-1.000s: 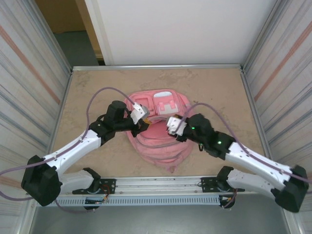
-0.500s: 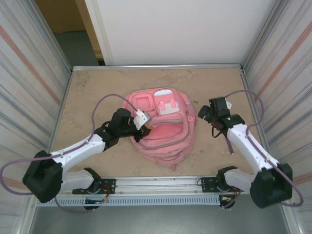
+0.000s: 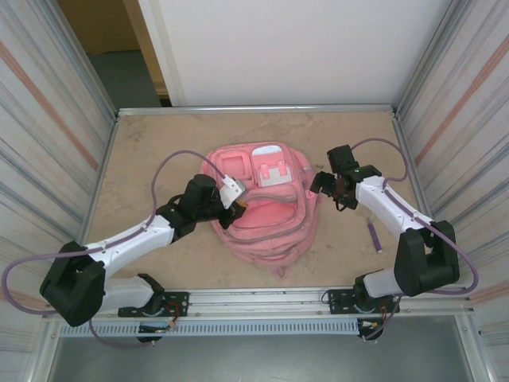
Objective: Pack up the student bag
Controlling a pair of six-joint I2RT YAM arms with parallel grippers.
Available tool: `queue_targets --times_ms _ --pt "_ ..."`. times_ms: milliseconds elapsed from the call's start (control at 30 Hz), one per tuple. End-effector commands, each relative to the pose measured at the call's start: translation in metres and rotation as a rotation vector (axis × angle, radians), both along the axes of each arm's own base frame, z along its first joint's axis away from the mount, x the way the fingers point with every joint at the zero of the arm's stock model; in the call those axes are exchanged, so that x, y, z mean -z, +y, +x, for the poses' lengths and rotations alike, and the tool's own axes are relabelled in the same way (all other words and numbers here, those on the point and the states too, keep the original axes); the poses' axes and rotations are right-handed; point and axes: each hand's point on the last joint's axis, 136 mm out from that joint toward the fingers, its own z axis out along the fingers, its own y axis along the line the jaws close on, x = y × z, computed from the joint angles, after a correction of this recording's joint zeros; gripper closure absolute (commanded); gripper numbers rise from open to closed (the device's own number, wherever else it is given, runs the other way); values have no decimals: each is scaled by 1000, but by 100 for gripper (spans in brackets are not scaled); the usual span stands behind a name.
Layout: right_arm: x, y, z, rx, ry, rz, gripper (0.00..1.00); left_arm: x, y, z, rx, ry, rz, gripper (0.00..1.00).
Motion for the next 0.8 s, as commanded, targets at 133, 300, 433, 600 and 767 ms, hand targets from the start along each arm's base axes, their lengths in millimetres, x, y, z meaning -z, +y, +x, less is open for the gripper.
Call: queue_targets --times_ms 133,300,433,600,767 --pt "-6 5 -14 -108 53 27 5 -64 10 47 -112 -131 -71 100" --pt "-9 14 -20 -137 43 56 5 -85 11 79 -127 -129 -141 100" --pt "-10 11 -24 -135 46 39 5 -102 -3 88 -100 -188 -140 100" --pt "-7 -10 -31 -78 68 -35 5 -110 -3 106 -158 -248 -52 100" --pt "-9 -33 -40 27 92 -43 4 -89 -14 124 -260 -246 62 100"
